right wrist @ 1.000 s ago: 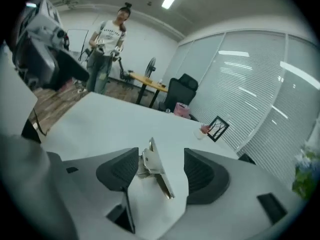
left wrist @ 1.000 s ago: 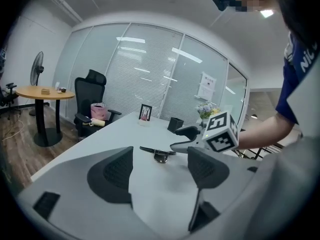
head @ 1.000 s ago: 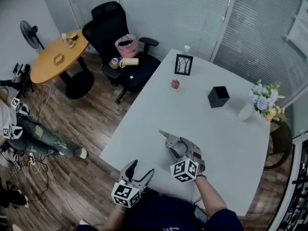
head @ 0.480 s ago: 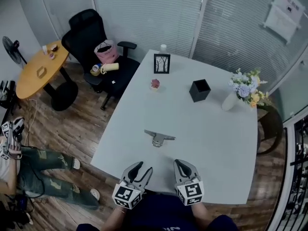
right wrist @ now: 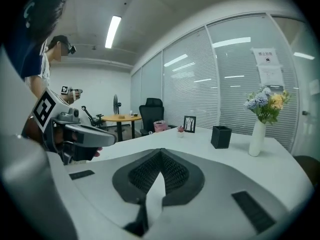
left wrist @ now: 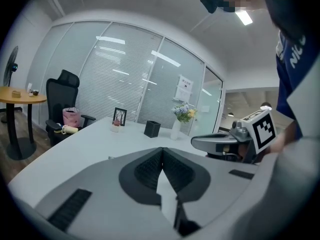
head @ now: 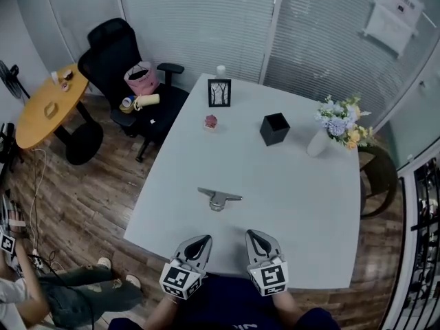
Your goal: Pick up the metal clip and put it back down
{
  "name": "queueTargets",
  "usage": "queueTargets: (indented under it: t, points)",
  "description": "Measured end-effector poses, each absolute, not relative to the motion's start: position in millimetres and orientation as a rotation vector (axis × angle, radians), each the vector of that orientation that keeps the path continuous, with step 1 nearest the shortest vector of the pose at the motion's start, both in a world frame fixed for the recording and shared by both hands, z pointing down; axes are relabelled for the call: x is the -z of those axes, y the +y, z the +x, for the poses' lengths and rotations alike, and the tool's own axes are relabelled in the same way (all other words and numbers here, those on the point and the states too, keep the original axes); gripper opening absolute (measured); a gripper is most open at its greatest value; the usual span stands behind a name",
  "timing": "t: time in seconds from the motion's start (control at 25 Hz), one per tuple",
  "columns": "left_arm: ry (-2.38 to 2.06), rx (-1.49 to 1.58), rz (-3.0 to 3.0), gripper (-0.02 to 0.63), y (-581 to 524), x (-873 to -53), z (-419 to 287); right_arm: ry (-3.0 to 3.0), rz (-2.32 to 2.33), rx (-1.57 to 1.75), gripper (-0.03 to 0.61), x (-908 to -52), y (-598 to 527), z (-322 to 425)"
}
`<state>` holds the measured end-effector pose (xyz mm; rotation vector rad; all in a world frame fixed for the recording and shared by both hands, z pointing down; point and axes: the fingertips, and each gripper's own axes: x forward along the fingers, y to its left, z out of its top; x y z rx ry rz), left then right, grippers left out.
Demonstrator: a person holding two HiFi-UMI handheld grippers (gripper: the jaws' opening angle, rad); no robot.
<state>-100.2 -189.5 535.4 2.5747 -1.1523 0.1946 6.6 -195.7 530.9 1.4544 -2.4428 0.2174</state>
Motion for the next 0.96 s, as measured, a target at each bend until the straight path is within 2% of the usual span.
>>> queueTargets:
  t: [0.96]
  points:
    - [-1.254,-0.287,2.575,0.003,-188,-542,-122,-2.44,1.36,-0.175,0.008,-541,-190,1]
